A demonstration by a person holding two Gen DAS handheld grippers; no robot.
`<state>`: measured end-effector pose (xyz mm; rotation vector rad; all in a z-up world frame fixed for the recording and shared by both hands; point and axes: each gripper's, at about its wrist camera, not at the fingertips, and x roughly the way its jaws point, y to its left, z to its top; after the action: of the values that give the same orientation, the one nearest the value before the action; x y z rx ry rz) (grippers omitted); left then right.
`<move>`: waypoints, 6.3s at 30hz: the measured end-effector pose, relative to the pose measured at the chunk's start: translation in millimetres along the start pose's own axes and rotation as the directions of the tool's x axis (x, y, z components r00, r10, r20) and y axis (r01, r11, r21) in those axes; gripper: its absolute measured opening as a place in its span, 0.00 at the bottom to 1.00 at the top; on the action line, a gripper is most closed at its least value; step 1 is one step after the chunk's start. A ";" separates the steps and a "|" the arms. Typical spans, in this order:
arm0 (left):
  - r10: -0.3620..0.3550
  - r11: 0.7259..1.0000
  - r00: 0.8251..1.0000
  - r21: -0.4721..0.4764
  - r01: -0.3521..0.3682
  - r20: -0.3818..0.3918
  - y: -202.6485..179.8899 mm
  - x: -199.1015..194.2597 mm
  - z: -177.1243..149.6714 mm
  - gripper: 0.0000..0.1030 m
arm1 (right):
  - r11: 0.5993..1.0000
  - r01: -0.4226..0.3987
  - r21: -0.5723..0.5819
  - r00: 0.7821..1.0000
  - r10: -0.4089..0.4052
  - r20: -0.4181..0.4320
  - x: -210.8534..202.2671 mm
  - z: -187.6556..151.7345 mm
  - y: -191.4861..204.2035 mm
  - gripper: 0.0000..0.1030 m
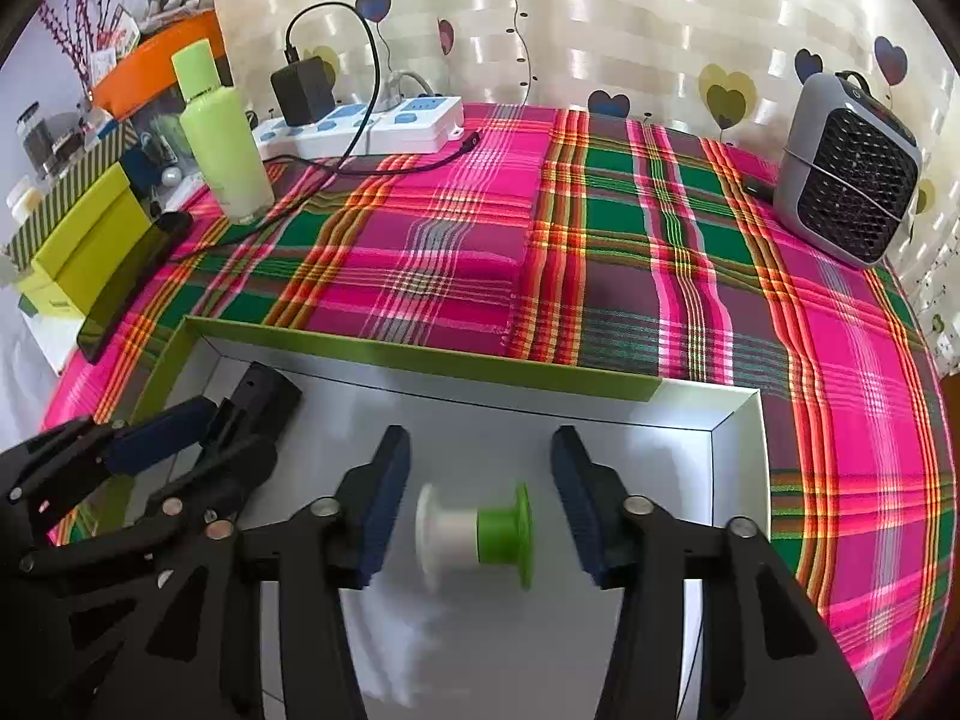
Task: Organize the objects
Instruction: 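Open the left tool to drop the black device while the right tool releases the spool, then withdraw both open tools from the box back toward the remaining objects, then reach the right tool to a brown walnut while the left tool reaches a pink clip, then close the right tool on the walnut while the left tool closes on the pink clip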
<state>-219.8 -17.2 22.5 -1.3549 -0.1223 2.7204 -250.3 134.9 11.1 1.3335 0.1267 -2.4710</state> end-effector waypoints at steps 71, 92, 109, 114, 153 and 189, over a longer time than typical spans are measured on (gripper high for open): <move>-0.137 0.991 0.988 0.000 0.137 0.074 4.2 -101.7 -117.6 0.50 | 0.998 -0.053 0.038 0.980 0.044 0.192 -131.1 -143.3 -14.5 0.53; -0.282 0.954 0.959 0.114 0.278 0.018 -30.0 -96.4 -134.6 0.50 | 0.992 -0.118 -0.038 0.987 0.121 0.103 -120.2 -173.6 0.9 0.53; -0.300 0.943 0.954 0.153 0.296 0.002 -31.9 -104.9 -140.7 0.50 | 0.995 -0.096 -0.027 0.992 0.098 0.084 -113.9 -174.8 -1.9 0.53; -0.296 0.934 0.955 0.211 0.290 0.001 -38.9 -101.7 -135.0 0.50 | 0.996 -0.088 -0.021 0.993 0.090 0.081 -111.1 -173.7 -1.6 0.53; -0.269 0.937 0.962 0.220 0.271 -0.041 -61.7 -82.2 -139.6 0.43 | 0.998 -0.058 0.008 0.994 0.057 0.092 -117.0 -180.8 -12.9 0.33; -0.213 0.957 0.977 0.199 0.212 -0.017 -63.1 -82.8 -137.9 0.15 | 0.998 -0.067 0.006 0.993 0.066 0.093 -118.1 -181.5 -11.1 0.33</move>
<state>-56.7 38.8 12.5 -1.2046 0.0061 2.4825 -49.3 216.1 6.5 1.2036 0.0484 -2.4747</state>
